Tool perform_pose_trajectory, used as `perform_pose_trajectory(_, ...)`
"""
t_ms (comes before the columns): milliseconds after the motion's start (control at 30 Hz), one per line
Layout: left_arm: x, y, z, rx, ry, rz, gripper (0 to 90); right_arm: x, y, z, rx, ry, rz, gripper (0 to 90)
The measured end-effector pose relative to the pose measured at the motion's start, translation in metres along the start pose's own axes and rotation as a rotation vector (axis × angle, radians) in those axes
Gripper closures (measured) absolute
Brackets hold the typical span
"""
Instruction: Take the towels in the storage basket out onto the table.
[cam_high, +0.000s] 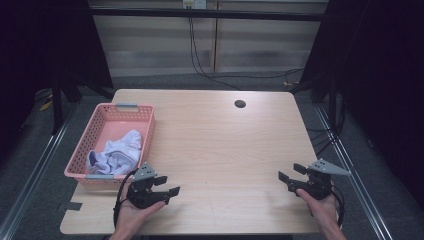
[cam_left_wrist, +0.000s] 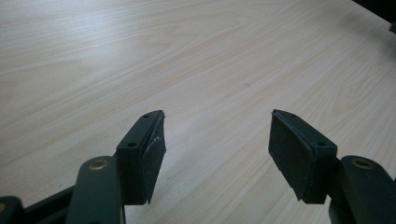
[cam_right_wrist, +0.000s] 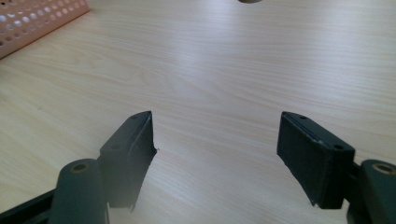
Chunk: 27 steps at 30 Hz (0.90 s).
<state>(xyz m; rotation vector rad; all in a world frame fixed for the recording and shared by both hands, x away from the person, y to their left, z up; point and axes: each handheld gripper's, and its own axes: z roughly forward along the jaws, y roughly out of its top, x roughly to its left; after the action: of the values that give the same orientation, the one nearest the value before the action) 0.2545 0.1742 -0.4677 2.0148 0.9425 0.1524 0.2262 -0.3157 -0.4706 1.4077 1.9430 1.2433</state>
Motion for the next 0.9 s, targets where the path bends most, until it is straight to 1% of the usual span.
perform_pose_trajectory(67,0.001,0.001,-0.001,-0.004,-0.001,-0.004,36.1,0.001,0.000,0.001,0.018,0.016,-0.008,26.9)
perform_pose_trajectory(133,0.002,0.001,-0.003,-0.017,0.008,-0.021,36.1,0.002,0.000,0.001,0.026,0.026,-0.010,26.9)
perform_pose_trajectory(167,0.002,0.001,-0.003,-0.017,0.008,-0.021,36.0,0.002,0.000,0.001,0.026,0.026,-0.010,26.9)
perform_pose_trajectory(200,0.002,0.002,-0.004,-0.019,0.012,-0.020,35.8,0.004,0.000,0.001,0.031,0.042,-0.013,26.9)
perform_pose_trajectory(233,0.001,0.003,-0.007,-0.031,0.011,-0.019,35.6,0.004,0.000,0.000,0.028,0.042,-0.016,26.9)
perform_pose_trajectory(300,0.000,0.006,-0.010,-0.039,0.007,-0.017,35.0,0.006,-0.001,-0.001,0.032,0.052,-0.023,26.9)
perform_pose_trajectory(333,-0.001,0.007,-0.012,-0.036,0.002,-0.011,34.4,0.007,-0.002,-0.002,0.034,0.054,-0.030,26.9)
perform_pose_trajectory(367,-0.002,0.009,-0.014,-0.040,0.003,0.003,33.8,0.007,-0.002,-0.002,0.036,0.061,-0.033,27.6)
perform_pose_trajectory(400,-0.003,0.011,-0.015,-0.052,0.008,0.000,33.7,0.008,-0.003,-0.003,0.043,0.068,-0.034,28.2)
perform_pose_trajectory(433,-0.004,0.014,-0.017,-0.070,0.005,-0.016,33.5,0.008,-0.004,-0.003,0.049,0.074,-0.031,28.2)
perform_pose_trajectory(467,-0.005,0.016,-0.018,-0.072,0.003,-0.015,32.4,0.009,-0.003,-0.004,0.046,0.082,-0.032,28.2)
perform_pose_trajectory(533,-0.007,0.019,-0.021,-0.072,0.024,0.008,31.2,0.011,-0.003,-0.005,0.042,0.081,-0.046,27.7)
perform_pose_trajectory(567,-0.008,0.021,-0.022,-0.070,0.010,0.013,30.3,0.012,-0.003,-0.005,0.046,0.084,-0.048,27.4)
perform_pose_trajectory(600,-0.007,0.021,-0.023,-0.065,0.009,0.021,30.2,0.013,-0.003,-0.006,0.049,0.089,-0.051,27.4)
perform_pose_trajectory(633,-0.007,0.021,-0.023,-0.065,0.009,0.021,29.4,0.013,-0.003,-0.006,0.049,0.089,-0.051,27.4)
perform_pose_trajectory(667,-0.006,0.022,-0.028,-0.067,0.016,0.035,29.4,0.013,-0.003,-0.006,0.046,0.086,-0.051,27.1)
perform_pose_trajectory(700,-0.005,0.022,-0.031,-0.068,0.013,0.032,27.3,0.014,-0.003,-0.006,0.045,0.089,-0.046,26.4)
perform_pose_trajectory(733,-0.001,0.023,-0.038,-0.070,0.011,0.028,26.5,0.014,-0.003,-0.005,0.046,0.084,-0.046,25.9)
perform_pose_trajectory(800,0.006,0.026,-0.047,-0.069,0.019,0.011,23.7,0.012,-0.003,-0.004,0.050,0.095,-0.046,25.7)
perform_pose_trajectory(833,0.006,0.026,-0.047,-0.069,0.019,0.011,23.0,0.012,-0.002,-0.003,0.051,0.097,-0.045,25.3)
perform_pose_trajectory(867,0.013,0.029,-0.056,-0.071,0.047,-0.009,22.6,0.012,-0.002,-0.002,0.054,0.100,-0.047,25.2)
perform_pose_trajectory(900,0.017,0.031,-0.061,-0.074,0.054,-0.011,21.7,0.012,-0.002,-0.001,0.059,0.104,-0.049,25.1)
